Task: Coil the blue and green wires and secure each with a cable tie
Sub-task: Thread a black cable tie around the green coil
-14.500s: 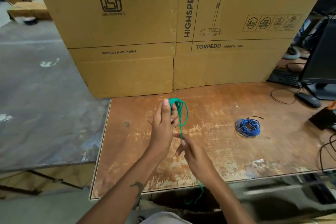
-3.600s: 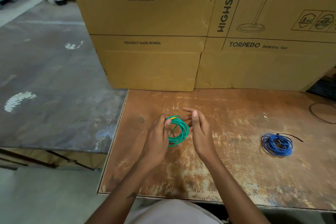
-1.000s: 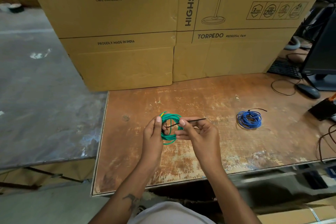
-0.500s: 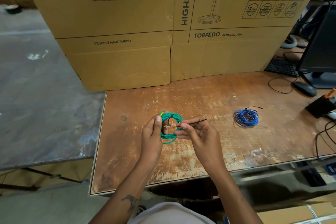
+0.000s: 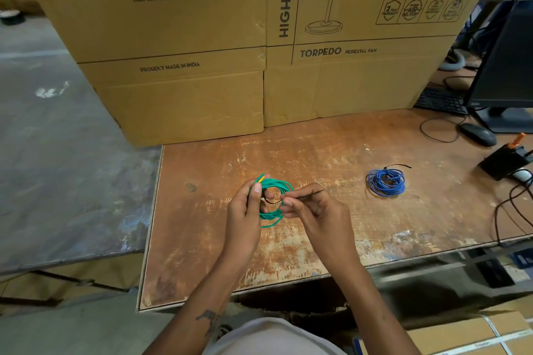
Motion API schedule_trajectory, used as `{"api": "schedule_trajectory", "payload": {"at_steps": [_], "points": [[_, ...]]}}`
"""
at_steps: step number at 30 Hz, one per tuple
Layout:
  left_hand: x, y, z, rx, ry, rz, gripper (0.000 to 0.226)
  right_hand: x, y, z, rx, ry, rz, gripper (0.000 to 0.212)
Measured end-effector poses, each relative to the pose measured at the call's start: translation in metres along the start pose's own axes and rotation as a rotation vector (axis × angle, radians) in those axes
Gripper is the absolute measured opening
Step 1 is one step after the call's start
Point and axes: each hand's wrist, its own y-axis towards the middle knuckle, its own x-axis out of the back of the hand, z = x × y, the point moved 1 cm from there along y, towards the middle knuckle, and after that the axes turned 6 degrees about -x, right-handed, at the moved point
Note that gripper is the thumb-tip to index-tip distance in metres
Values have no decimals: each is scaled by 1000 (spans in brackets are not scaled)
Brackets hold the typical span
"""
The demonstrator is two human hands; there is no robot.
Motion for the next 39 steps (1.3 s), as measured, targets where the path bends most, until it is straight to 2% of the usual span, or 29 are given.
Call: {"api": "schedule_trajectory", "payload": {"at_steps": [11, 18, 24, 34, 37, 39], "points": [[-5, -1, 0, 61, -126, 40, 36, 5, -1, 4, -18, -50, -59, 15], [-6, -2, 0, 140, -277, 40, 31, 6, 2, 0, -110, 90, -129, 15], [-6, -2, 2, 202, -394, 5, 30, 3, 1, 0, -72, 124, -140, 13], [-5, -5, -4, 127, -299, 59, 31, 0, 2, 2, -107, 330, -193, 15], [-5, -5, -5, 93, -251, 66, 30, 3, -1, 0, -61, 246, -172, 12], [-4, -5, -6, 50, -169, 76, 29, 5, -2, -1, 31, 100, -134, 14]]}}
